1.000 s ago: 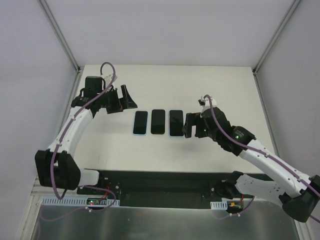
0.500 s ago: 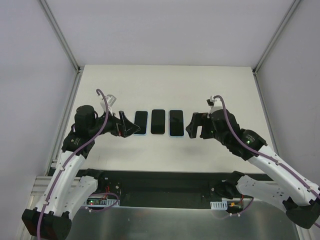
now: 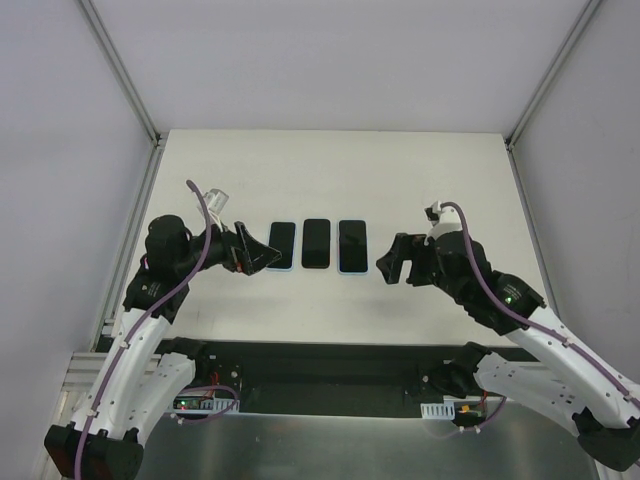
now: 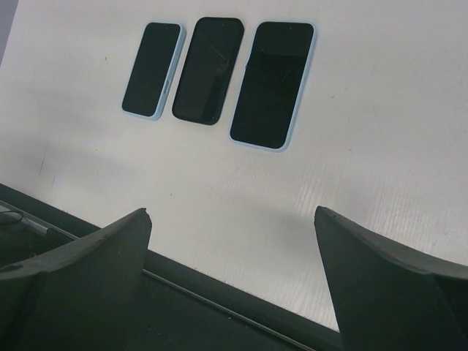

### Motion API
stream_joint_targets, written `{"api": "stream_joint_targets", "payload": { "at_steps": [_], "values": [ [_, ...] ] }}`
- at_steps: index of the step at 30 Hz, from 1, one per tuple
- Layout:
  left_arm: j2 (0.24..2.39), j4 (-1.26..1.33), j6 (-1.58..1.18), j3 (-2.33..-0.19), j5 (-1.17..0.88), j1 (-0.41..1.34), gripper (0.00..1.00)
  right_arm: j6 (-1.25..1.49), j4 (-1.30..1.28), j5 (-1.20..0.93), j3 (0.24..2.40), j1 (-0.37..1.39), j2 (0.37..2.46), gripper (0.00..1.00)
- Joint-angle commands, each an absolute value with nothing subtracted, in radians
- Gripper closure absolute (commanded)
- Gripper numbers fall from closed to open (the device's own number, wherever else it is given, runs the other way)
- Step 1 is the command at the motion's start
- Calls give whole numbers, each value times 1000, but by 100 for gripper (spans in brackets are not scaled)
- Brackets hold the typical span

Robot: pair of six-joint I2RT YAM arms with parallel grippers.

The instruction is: Put the phone into the phone case

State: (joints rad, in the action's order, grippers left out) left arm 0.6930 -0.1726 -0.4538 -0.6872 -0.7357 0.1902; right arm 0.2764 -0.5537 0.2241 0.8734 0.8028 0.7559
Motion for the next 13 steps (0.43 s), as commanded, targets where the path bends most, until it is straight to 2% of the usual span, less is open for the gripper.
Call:
{"api": "stream_joint_targets", "payload": {
  "at_steps": [1,13],
  "values": [
    [670,-114,-466,-687,-769,190,1,284,-512,219,879,805,732,4],
    [663,-107,-483,-687,-770,190,1,281,-497,227,870,805,735,4]
  ]
}}
